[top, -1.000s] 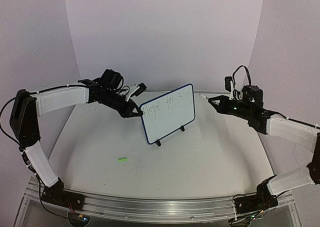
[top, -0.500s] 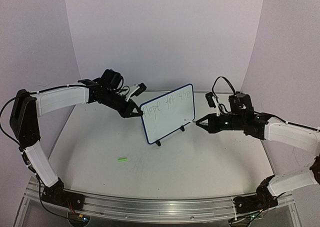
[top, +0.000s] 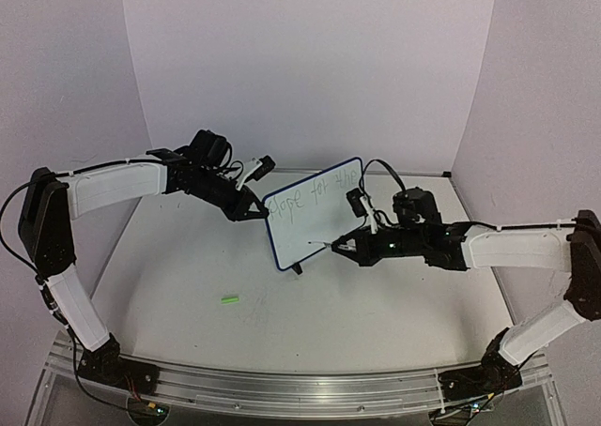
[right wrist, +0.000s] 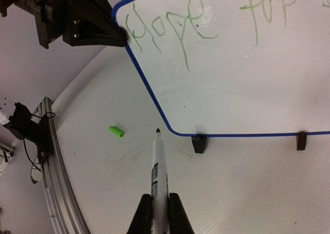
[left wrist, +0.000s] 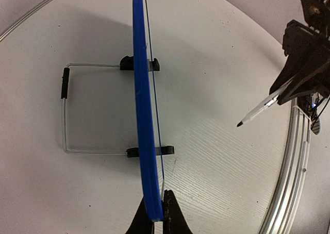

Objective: Write a sentence on the whiteboard
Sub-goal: Write on the whiteboard with the whiteboard marker without the cap.

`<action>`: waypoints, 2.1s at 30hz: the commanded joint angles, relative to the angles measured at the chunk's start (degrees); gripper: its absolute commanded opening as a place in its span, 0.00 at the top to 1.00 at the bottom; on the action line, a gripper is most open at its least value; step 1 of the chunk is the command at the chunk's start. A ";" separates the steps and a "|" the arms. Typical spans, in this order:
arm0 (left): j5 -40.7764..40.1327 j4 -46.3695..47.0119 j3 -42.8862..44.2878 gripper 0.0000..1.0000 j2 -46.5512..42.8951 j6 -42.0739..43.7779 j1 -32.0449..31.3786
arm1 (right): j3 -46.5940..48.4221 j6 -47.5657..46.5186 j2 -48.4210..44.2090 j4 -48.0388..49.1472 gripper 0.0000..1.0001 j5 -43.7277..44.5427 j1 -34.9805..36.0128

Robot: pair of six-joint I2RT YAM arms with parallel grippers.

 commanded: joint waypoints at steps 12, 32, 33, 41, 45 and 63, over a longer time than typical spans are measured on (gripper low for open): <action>-0.18 -4.07 0.14 1.00 0.27 0.72 -0.24 | 7.85 1.64 14.80 13.45 1.00 -7.95 0.92; -0.12 -4.07 0.07 1.00 0.05 0.71 -0.24 | 11.86 5.56 22.16 20.35 1.00 -2.35 0.77; -0.11 -4.07 0.06 1.00 0.03 0.71 -0.24 | 11.94 5.64 22.53 20.64 1.00 -2.20 0.82; -0.19 -4.07 -0.03 1.00 -0.24 0.75 -0.24 | 10.22 5.65 23.48 21.01 1.00 -0.71 0.48; -0.16 -4.07 -0.03 1.00 -0.33 0.80 -0.24 | 8.40 5.80 23.74 21.02 1.00 -0.33 0.38; -0.07 -4.13 0.06 1.00 -0.50 0.78 -0.24 | 4.80 5.54 22.46 21.18 1.00 -2.26 0.33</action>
